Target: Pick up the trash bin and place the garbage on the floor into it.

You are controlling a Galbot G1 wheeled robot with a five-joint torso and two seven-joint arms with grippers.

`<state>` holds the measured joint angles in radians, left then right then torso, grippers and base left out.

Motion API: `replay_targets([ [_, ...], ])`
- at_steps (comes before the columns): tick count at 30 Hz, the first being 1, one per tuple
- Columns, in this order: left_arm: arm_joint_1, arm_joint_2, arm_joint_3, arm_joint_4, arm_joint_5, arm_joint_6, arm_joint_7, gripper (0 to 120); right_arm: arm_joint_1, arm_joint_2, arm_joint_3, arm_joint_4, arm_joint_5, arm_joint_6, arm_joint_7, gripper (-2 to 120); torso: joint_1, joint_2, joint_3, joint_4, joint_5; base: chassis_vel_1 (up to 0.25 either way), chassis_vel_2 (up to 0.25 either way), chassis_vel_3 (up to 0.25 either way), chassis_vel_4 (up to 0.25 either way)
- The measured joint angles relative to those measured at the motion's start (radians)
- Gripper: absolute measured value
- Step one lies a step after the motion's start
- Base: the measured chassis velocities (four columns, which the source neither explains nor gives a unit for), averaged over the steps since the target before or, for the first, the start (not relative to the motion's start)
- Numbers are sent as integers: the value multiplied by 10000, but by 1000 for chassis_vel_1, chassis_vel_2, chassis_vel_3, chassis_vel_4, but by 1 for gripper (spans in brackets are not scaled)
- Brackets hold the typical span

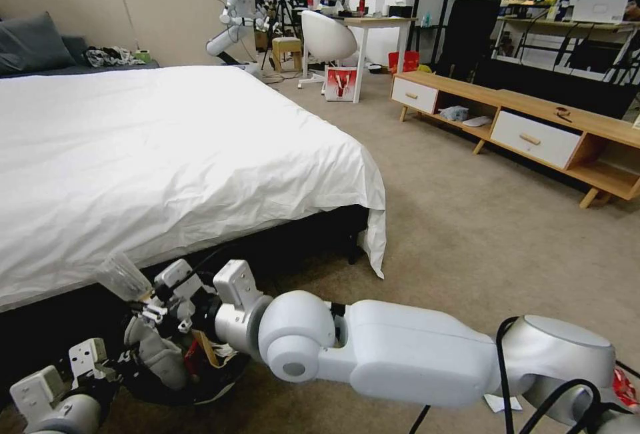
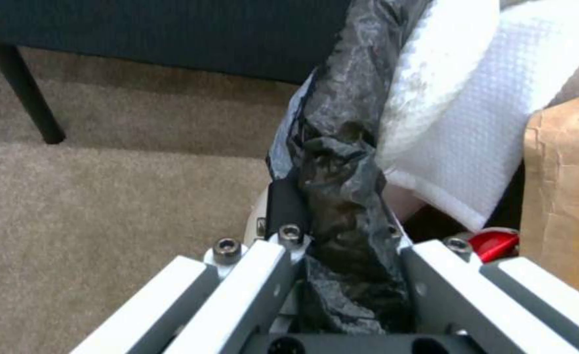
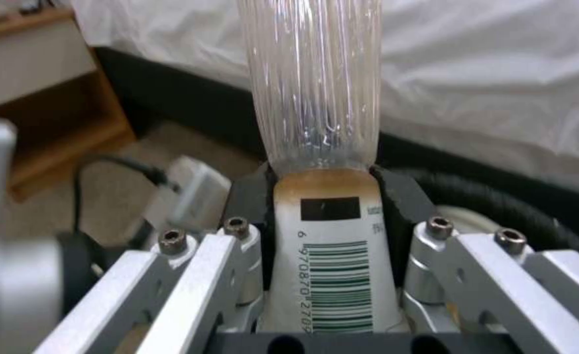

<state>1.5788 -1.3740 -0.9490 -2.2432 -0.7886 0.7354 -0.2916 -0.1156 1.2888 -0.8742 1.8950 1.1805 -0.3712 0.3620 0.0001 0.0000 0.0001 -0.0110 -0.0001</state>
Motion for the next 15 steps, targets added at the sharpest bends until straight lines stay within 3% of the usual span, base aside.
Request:
replay_targets([
  [15,108,-122,-7,-61,37,0,36,3,-717,-340,-116,-347,-862,33,-62,26,0,0,0,1,1,0,0,0,0],
])
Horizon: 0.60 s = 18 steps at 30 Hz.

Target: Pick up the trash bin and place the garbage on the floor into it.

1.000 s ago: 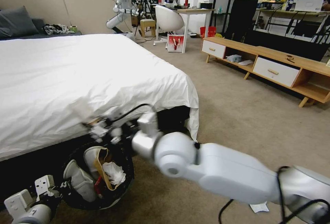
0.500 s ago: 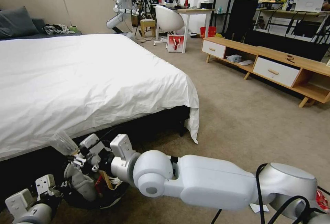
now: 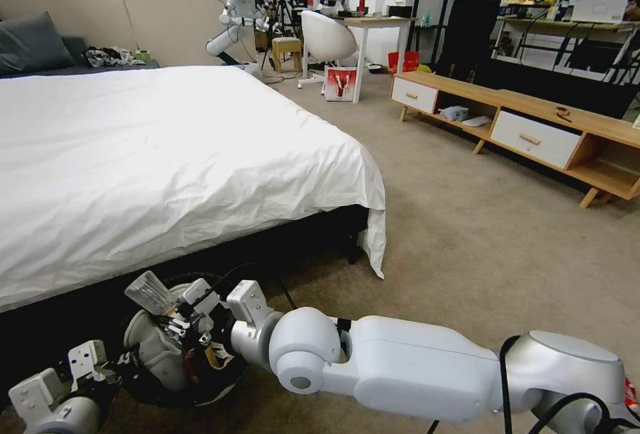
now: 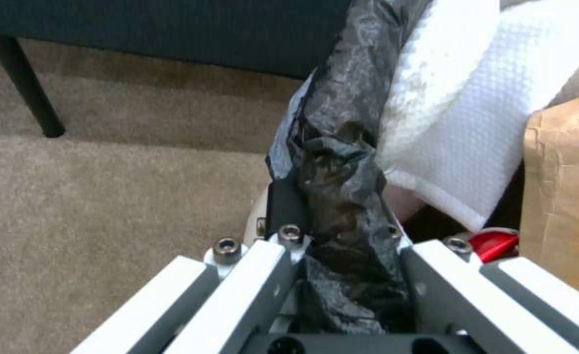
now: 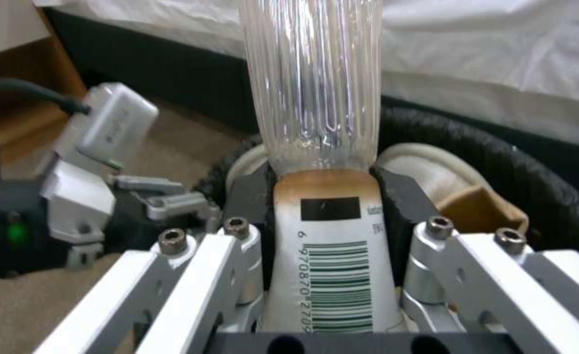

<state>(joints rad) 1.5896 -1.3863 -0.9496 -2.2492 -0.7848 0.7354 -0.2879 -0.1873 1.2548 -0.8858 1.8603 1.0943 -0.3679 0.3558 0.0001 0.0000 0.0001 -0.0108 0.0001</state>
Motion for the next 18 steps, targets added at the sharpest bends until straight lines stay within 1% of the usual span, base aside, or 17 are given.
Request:
replay_targets([
  [7,50,-49,2,0,5,-1,12,3,-292,-2,-66,-304,-341,119,-126,26,0,0,0,-1,0,0,0,0,0],
  [18,30,-93,5,54,0,-1,41,3,-736,183,-244,-1310,-832,463,-510,26,0,0,0,-1,-1,0,0,0,0],
])
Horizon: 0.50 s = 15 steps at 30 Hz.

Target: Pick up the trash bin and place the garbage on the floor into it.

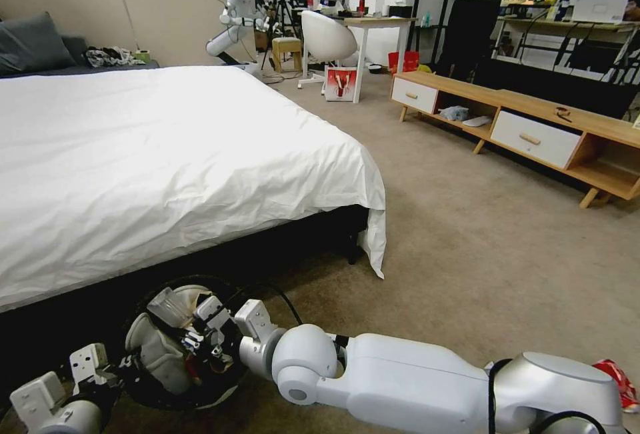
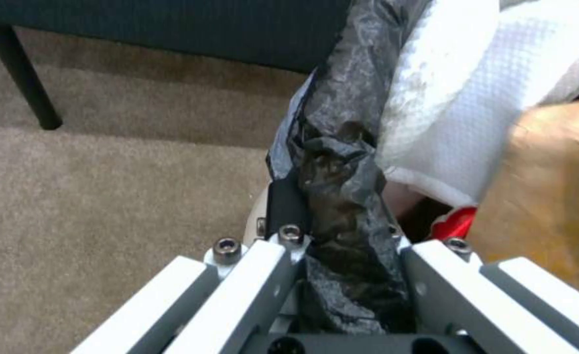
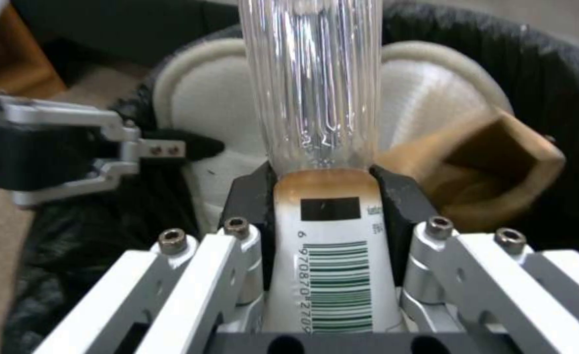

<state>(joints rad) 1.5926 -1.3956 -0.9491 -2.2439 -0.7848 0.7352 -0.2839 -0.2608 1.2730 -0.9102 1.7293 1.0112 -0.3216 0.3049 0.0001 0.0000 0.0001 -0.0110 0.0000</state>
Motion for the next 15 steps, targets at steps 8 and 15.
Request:
replay_targets([
  [8,-58,1,11,122,-1,0,49,3,-133,99,-70,-386,-174,122,-119,26,1,0,0,0,0,0,0,0,0],
  [15,-98,-9,83,217,30,0,57,3,-282,57,-96,-484,-268,137,-166,26,0,0,0,0,0,0,0,0,0],
])
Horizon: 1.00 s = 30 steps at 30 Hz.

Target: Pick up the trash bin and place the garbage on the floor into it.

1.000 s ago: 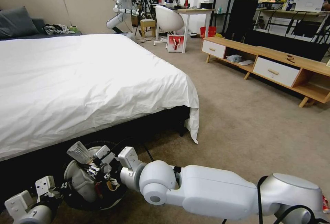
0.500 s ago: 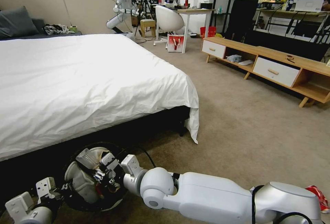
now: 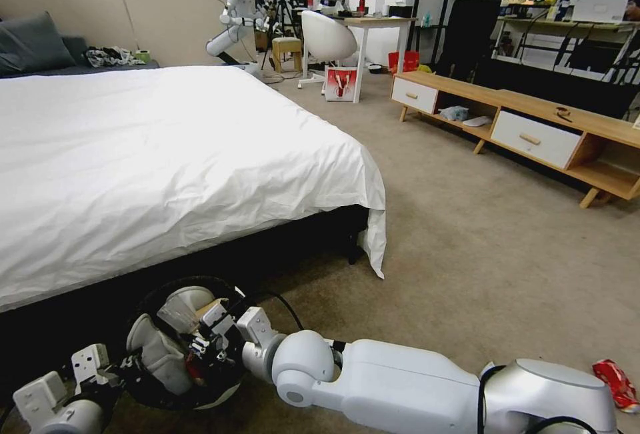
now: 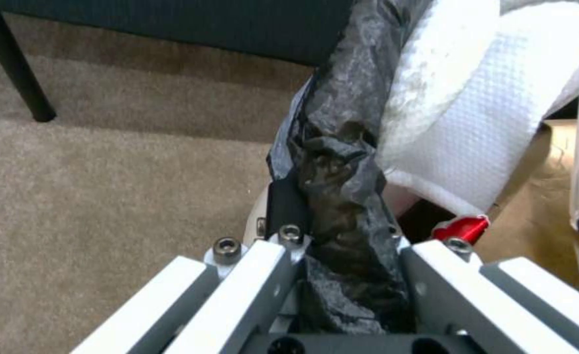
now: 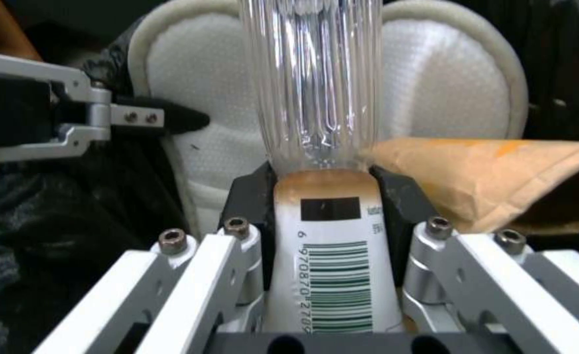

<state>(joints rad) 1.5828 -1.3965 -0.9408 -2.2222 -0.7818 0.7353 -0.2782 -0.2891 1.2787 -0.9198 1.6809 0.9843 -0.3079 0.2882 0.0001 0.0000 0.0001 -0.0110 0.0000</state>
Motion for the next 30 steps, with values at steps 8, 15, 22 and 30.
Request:
replay_targets([
  [8,5,-12,34,14,47,1,16,3,-3,-62,6,151,-11,1,-12,32,0,0,0,0,0,0,0,0,0],
  [15,35,-9,26,-6,51,1,20,3,54,-127,48,332,13,-15,7,55,0,0,0,0,0,0,0,0,0],
  [22,50,-9,25,-31,60,2,21,3,134,-256,109,535,42,-39,46,82,0,0,0,0,0,0,0,0,0],
  [30,51,1,23,-13,63,2,20,3,130,-342,201,666,51,-60,87,100,0,0,0,0,0,0,0,0,0],
])
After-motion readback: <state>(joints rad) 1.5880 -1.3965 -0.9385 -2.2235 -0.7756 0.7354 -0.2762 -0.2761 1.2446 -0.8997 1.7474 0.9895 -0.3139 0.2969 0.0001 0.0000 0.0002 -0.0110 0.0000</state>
